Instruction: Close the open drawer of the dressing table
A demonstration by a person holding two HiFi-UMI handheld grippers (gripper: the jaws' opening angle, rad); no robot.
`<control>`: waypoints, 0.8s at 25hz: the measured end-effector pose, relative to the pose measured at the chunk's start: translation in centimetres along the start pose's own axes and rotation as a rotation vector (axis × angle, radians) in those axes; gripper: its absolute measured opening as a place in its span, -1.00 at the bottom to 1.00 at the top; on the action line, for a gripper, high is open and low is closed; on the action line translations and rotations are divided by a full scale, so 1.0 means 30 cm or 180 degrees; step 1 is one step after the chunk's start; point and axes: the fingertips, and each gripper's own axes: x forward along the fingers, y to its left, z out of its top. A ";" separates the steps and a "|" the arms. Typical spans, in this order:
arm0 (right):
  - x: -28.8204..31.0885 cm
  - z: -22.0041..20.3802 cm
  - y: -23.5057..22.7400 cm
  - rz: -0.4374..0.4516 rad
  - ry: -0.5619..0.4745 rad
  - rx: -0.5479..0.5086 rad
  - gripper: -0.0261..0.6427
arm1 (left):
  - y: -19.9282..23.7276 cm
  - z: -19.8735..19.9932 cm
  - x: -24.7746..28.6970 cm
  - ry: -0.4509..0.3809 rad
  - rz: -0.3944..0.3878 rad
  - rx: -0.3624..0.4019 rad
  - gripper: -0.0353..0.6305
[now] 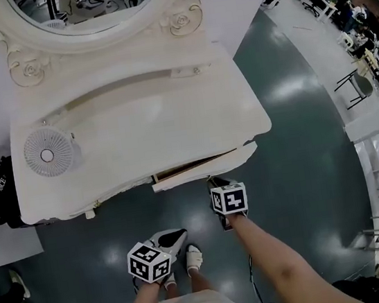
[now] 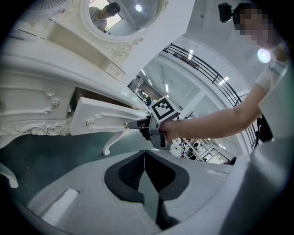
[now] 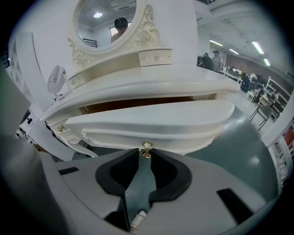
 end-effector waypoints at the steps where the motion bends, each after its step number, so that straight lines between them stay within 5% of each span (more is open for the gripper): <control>1: 0.003 0.004 0.000 0.0000 0.0001 0.0005 -0.66 | 0.003 0.001 0.001 0.0004 0.0002 -0.0001 -0.86; 20: 0.078 0.105 0.007 0.0004 0.0025 -0.0127 -0.66 | 0.084 0.005 0.051 0.0177 0.0223 -0.0061 -0.86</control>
